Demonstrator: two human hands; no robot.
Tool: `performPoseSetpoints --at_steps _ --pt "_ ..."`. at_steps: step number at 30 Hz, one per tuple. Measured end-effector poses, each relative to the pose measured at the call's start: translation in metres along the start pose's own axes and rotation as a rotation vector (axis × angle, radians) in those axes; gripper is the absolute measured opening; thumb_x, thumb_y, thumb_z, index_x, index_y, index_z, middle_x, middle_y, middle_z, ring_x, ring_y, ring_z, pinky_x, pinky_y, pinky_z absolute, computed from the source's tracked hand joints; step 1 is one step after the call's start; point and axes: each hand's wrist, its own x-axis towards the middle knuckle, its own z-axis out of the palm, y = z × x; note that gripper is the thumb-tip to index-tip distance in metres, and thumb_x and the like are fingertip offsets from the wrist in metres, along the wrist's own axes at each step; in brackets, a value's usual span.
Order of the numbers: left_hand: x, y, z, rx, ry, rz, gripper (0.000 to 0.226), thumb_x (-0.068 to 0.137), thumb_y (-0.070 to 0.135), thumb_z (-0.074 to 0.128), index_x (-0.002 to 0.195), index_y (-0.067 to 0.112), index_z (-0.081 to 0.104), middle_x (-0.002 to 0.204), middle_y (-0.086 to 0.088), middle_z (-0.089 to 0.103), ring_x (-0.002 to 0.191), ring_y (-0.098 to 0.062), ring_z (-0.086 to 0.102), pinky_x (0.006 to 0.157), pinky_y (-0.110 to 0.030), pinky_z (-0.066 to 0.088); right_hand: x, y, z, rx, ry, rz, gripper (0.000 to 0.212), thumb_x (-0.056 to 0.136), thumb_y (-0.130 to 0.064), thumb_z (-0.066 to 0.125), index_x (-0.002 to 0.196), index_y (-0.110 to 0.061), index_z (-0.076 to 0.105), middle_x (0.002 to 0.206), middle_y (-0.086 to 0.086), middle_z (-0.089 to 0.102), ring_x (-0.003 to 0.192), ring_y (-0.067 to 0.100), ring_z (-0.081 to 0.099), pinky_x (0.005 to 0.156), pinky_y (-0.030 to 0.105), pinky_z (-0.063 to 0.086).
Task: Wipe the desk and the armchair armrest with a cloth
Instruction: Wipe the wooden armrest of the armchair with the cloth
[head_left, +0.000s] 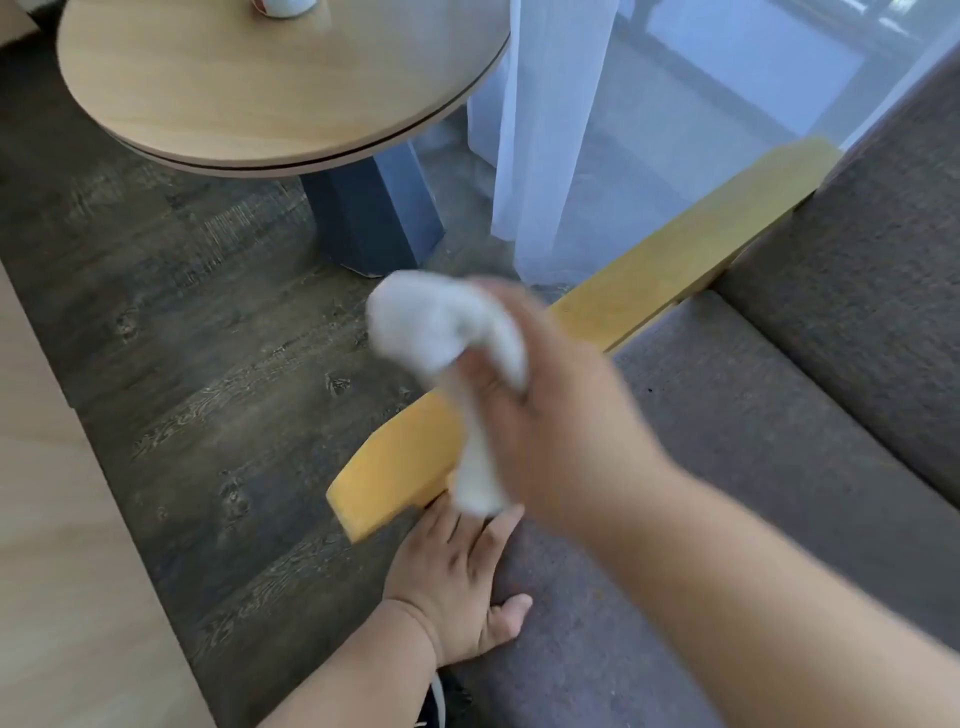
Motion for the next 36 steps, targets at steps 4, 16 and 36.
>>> performPoseSetpoints --at_steps 4,16,36 --pt "-0.046 -0.016 0.05 0.017 -0.086 0.041 0.092 0.074 0.063 0.065 0.148 0.013 0.04 0.165 -0.018 0.03 0.153 -0.037 0.026 0.118 -0.049 0.026 0.069 0.044 -0.087 -0.402 0.227 0.064 0.033 0.102 -0.045 0.059 0.135 -0.043 0.058 0.113 -0.01 0.075 0.106 0.019 0.067 0.085 0.038 0.054" --pt "-0.037 -0.021 0.06 -0.042 -0.032 0.089 0.091 0.073 0.065 0.06 0.147 0.015 0.039 0.165 -0.016 0.026 0.153 -0.035 0.023 0.122 -0.044 0.017 0.111 0.101 -0.124 -0.82 0.26 0.189 0.044 0.082 -0.039 0.045 0.121 -0.033 0.064 0.124 0.002 0.066 0.113 0.039 0.057 0.089 0.044 0.039" --pt "-0.037 -0.02 0.063 -0.034 -0.022 0.066 0.087 0.078 0.061 0.058 0.147 0.012 0.038 0.164 -0.019 0.026 0.154 -0.038 0.02 0.122 -0.047 0.02 0.016 0.053 0.006 -0.612 0.139 0.008 0.049 0.081 -0.015 0.077 0.129 -0.027 0.076 0.14 0.007 0.066 0.132 0.041 0.054 0.111 0.055 0.034"
